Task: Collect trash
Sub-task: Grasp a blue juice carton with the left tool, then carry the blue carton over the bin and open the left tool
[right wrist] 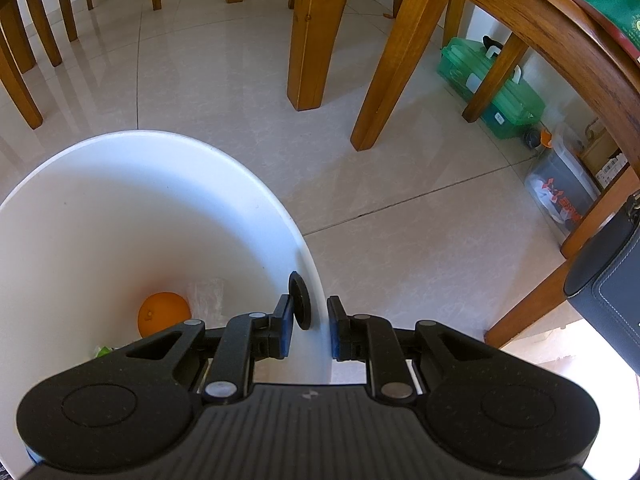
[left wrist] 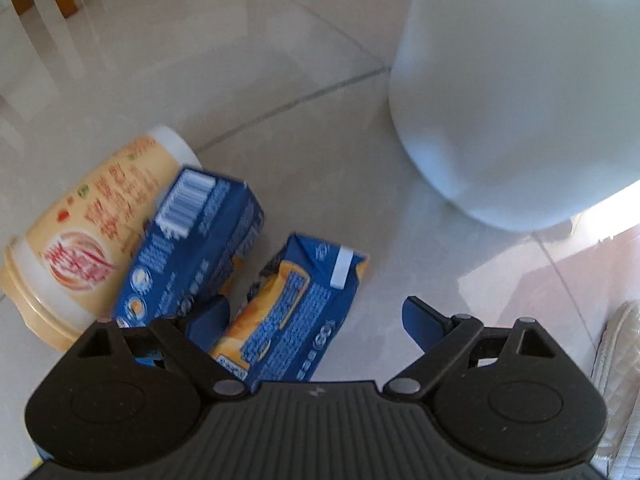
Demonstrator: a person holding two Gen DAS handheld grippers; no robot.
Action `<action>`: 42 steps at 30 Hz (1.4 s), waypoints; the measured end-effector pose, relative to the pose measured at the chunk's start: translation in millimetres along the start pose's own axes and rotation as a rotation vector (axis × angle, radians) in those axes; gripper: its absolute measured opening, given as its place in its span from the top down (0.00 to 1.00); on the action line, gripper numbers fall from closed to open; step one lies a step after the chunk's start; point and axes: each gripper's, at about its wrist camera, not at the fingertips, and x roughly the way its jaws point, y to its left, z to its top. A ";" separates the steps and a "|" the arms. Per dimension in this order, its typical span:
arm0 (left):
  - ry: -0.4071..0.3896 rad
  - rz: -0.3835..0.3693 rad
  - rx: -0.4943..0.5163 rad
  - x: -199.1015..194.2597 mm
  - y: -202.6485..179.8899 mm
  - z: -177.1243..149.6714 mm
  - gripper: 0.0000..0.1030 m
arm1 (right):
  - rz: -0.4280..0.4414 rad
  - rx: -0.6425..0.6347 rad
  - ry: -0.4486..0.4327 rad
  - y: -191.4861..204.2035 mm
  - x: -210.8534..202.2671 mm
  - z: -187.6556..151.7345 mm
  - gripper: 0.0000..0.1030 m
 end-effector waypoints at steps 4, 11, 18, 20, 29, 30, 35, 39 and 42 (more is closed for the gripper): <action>0.016 -0.031 -0.048 -1.2 -3.8 -6.1 0.15 | 0.000 0.004 0.001 0.7 0.3 0.0 0.79; 0.050 -0.002 -0.003 4.0 -4.1 -3.2 0.31 | -0.003 0.002 0.000 1.3 -0.2 -1.4 0.79; 0.062 0.028 0.058 6.2 -9.5 -2.7 0.48 | 0.001 0.004 0.003 0.4 -0.1 -1.0 0.79; 0.066 0.029 0.046 3.8 -9.2 -2.9 0.49 | 0.000 0.004 0.004 -0.3 -0.2 0.0 0.79; 0.106 0.001 0.040 -30.1 3.3 -0.2 0.50 | 0.000 0.002 0.004 -0.9 -1.2 0.2 0.79; 0.118 -0.003 0.044 -35.4 4.1 0.9 0.50 | 0.000 0.001 0.003 -1.1 -1.4 0.4 0.79; 0.147 -0.016 0.079 -66.0 2.1 20.2 0.50 | 0.001 0.004 0.006 -0.7 -0.5 -0.3 0.79; 0.116 -0.038 0.110 -111.2 6.4 38.3 0.50 | 0.001 0.008 0.012 -0.4 0.1 -0.6 0.79; 0.086 -0.049 0.123 -142.1 8.2 56.2 0.50 | -0.001 0.007 0.014 -0.3 -0.1 0.0 0.79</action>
